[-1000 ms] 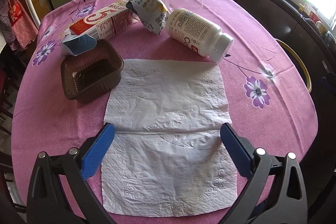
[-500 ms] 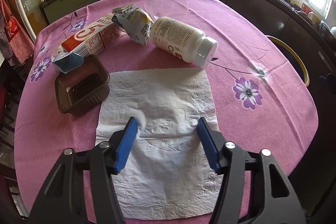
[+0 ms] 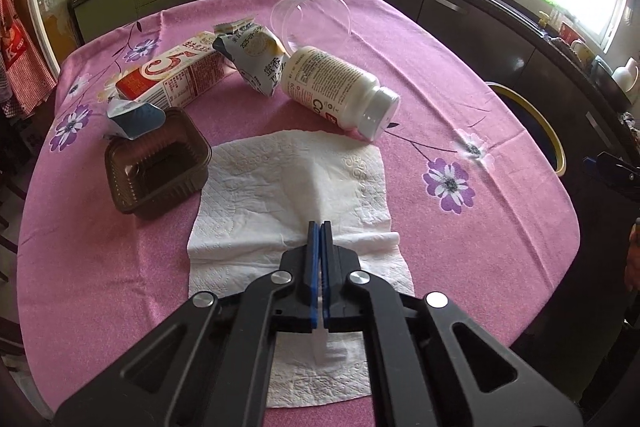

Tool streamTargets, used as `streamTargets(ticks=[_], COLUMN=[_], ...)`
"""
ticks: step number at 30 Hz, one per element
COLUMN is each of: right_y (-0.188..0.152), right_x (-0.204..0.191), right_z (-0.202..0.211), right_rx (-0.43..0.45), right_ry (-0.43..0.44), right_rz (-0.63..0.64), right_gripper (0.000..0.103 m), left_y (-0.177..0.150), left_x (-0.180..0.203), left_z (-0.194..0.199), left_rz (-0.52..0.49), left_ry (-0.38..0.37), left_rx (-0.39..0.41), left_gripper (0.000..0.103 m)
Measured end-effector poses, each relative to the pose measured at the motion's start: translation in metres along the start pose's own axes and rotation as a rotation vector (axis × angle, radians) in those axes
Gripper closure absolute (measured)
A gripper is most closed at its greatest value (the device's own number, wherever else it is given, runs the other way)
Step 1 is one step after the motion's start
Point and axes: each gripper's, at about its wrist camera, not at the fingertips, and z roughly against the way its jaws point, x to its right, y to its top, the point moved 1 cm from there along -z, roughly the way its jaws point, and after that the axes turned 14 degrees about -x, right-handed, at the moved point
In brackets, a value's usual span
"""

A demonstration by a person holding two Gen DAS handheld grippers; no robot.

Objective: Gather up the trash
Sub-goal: 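Pinch the white paper towel at its middle with the left gripper, then lift the paper towel, carry it over the bin, open the left gripper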

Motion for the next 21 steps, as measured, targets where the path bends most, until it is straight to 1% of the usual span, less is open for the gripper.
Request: streamTargets(ticks=[6, 12, 16, 21], right_y=[0.0, 0.0, 0.0, -0.001], right_x=[-0.001, -0.001, 0.0, 0.003], right_z=[0.003, 0.003, 0.004, 0.011], right_rx=[0.006, 0.006, 0.009, 0.024], right_ry=[0.012, 0.022, 0.027, 0.027], right_rz=[0.004, 0.006, 0.005, 0.001], right_gripper=[0.012, 0.012, 0.012, 0.012], left_y=[-0.001, 0.003, 0.01, 0.022], left_x=[0.003, 0.015, 0.025, 0.038], left_z=[0.033, 0.07, 0.08, 0.082], left_rz=[-0.018, -0.057, -0.09, -0.132], left_ry=[-0.026, -0.053, -0.059, -0.073], left_rx=[0.059, 0.131, 0.151, 0.159], left_gripper=[0.102, 0.102, 0.102, 0.102])
